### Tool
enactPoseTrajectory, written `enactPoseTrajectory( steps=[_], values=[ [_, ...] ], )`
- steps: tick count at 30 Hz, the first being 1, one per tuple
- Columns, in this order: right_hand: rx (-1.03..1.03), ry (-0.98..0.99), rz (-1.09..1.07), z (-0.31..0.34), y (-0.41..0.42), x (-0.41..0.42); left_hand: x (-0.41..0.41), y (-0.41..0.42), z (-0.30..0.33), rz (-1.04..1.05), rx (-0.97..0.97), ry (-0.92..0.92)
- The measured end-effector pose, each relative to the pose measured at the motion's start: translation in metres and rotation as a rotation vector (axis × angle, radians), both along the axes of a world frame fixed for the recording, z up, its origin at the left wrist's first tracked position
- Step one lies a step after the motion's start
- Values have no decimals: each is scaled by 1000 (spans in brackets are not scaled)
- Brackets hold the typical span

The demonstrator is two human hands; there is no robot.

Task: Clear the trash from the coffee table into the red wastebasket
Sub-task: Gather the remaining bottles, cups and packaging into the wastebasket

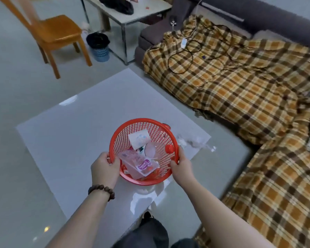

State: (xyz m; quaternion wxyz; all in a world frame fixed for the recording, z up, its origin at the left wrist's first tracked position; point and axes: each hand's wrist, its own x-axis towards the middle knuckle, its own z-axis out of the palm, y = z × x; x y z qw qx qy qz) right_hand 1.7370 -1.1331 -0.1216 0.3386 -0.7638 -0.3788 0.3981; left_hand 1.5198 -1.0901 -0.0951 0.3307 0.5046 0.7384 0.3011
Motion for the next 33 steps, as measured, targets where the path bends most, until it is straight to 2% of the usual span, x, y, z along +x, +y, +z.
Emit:
enactPoseTrajectory(
  steps=[5, 13, 17, 21, 27, 30, 33],
  values=[
    [-39, 23, 160, -7, 50, -12, -19, 21, -5, 138, -19, 21],
    [-156, 106, 434, -46, 94, -52, -74, -3, -23, 440, -50, 107],
    [-208, -104, 561, -84, 98, -41, -88, -27, -28, 540, -76, 203],
    [-240, -343, 841, -129, 98, -26, -92, -47, -36, 621, -120, 279],
    [-214, -553, 1252, -183, 104, -33, -91, -65, -52, 711, -189, 352],
    [-186, -634, 1363, -200, 100, -38, -88, -68, -55, 751, -198, 376],
    [-169, -676, 1383, -211, 95, -37, -86, -70, -56, 774, -195, 378]
  ],
)
